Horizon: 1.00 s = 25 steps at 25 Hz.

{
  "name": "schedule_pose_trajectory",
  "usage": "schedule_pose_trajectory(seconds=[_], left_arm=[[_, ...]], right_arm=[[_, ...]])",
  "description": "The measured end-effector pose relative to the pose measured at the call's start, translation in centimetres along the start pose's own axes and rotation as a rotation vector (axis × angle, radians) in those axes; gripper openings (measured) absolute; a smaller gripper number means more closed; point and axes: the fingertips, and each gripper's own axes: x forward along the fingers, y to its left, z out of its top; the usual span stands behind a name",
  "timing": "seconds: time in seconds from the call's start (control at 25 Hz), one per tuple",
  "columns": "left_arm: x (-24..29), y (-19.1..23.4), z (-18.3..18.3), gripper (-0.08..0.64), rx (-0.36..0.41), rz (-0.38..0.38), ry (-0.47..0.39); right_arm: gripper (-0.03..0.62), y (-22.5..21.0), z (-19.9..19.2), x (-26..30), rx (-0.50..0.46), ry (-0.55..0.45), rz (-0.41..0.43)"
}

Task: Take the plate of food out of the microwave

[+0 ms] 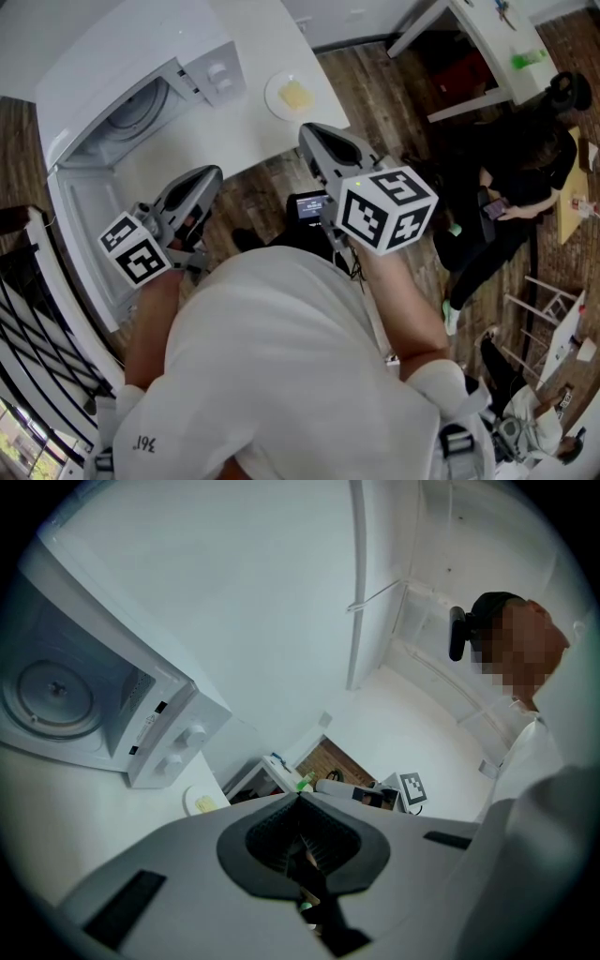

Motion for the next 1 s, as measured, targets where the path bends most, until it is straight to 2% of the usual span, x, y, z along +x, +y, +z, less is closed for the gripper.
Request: schedule_pose_trajectory(seconds=[1.0], left_arm=[[-0.7,0.0,-0.7,0.008,-0.008,0.011,0.002]], right_arm=[[0.002,-0.9,-0.3,-0.2,-0.037,0.008,-0.025]])
